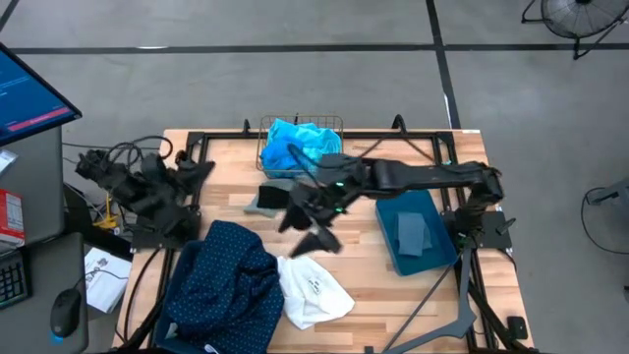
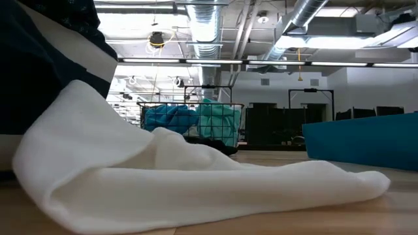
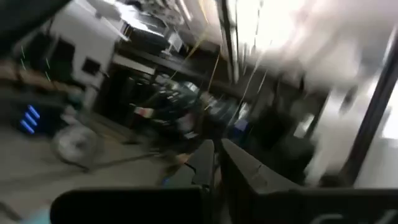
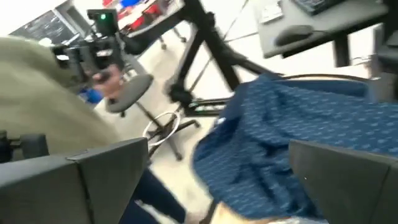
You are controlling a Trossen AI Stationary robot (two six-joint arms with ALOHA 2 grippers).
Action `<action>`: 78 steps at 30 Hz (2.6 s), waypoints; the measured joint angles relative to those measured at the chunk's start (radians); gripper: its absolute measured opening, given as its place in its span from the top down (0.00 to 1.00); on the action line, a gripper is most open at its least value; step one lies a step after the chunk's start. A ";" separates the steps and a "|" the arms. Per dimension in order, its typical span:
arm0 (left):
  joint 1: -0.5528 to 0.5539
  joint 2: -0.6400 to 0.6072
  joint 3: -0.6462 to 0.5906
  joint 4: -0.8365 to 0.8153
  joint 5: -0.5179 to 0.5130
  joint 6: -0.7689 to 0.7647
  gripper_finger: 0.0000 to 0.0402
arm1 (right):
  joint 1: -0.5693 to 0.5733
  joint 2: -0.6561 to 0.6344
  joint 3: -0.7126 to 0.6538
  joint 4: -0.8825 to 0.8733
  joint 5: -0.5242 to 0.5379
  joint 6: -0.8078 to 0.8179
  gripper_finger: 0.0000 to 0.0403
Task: Pick & Place Cloths
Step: Put the blue patterned shirt into the blue laundry organizer
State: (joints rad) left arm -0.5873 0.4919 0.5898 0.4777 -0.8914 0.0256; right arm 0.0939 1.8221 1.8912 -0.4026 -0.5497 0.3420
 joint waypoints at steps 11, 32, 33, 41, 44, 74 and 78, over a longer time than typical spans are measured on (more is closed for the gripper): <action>0.038 0.360 0.294 -0.350 -0.488 0.160 0.78 | 0.137 -0.251 -0.001 -0.186 0.329 -0.006 0.06; 0.587 0.557 0.767 -1.539 0.701 -0.501 0.90 | 0.257 -0.296 -0.001 -0.355 0.551 -0.003 0.06; 0.590 0.560 0.767 -1.562 0.704 -0.500 0.90 | 0.261 -0.296 -0.001 -0.365 0.551 0.000 0.06; 0.526 0.546 0.708 -1.638 0.762 -0.488 0.73 | 0.291 -0.296 -0.001 -0.409 0.551 0.008 0.06; 0.482 0.536 0.665 -1.638 0.798 -0.499 0.61 | 0.299 -0.296 -0.001 -0.409 0.551 0.008 0.06; 0.392 0.549 0.234 -1.409 1.012 -0.535 0.34 | 0.299 -0.296 -0.001 -0.431 0.551 0.008 0.06; 0.393 0.549 0.234 -1.410 1.012 -0.538 0.65 | 0.297 -0.296 -0.001 -0.431 0.551 0.008 0.06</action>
State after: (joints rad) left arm -0.1940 1.0405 0.8234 -0.9320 0.1208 -0.5126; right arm 0.3912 1.5265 1.8904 -0.8338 0.0013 0.3500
